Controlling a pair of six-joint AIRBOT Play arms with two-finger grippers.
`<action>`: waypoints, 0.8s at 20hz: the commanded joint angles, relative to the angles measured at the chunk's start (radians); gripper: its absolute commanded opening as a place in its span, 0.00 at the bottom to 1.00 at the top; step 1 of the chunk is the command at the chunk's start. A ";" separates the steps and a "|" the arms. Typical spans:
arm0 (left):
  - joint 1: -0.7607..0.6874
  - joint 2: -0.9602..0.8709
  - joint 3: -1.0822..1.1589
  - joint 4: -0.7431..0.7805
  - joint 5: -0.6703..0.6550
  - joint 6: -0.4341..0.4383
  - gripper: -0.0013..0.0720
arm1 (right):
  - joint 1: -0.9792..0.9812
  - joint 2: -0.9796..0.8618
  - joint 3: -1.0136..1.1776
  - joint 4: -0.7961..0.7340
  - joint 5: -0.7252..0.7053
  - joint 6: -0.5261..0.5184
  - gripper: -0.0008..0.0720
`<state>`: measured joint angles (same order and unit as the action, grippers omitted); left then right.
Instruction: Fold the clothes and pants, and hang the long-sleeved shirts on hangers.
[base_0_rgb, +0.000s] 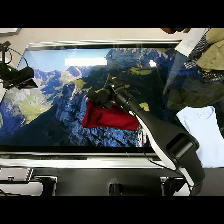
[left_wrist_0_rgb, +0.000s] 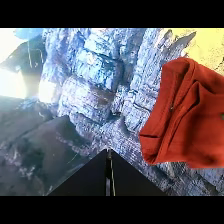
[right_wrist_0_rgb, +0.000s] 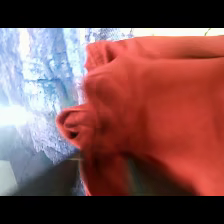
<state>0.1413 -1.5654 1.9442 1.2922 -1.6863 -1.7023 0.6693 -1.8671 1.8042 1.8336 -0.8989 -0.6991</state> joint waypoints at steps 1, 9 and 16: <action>0.001 0.001 0.000 -0.001 0.001 0.000 0.04 | -0.011 0.025 0.001 0.040 -0.029 -0.050 0.92; 0.001 0.001 0.000 0.000 0.000 0.000 0.04 | -0.479 0.303 0.001 0.044 -0.442 -0.385 0.95; 0.001 0.001 0.000 0.000 0.000 0.004 0.04 | -0.817 0.304 -0.391 0.411 -0.458 -0.809 0.95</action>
<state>0.1413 -1.5654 1.9442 1.2915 -1.6859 -1.7016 -0.0425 -1.5707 1.5902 2.0682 -1.3663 -1.2972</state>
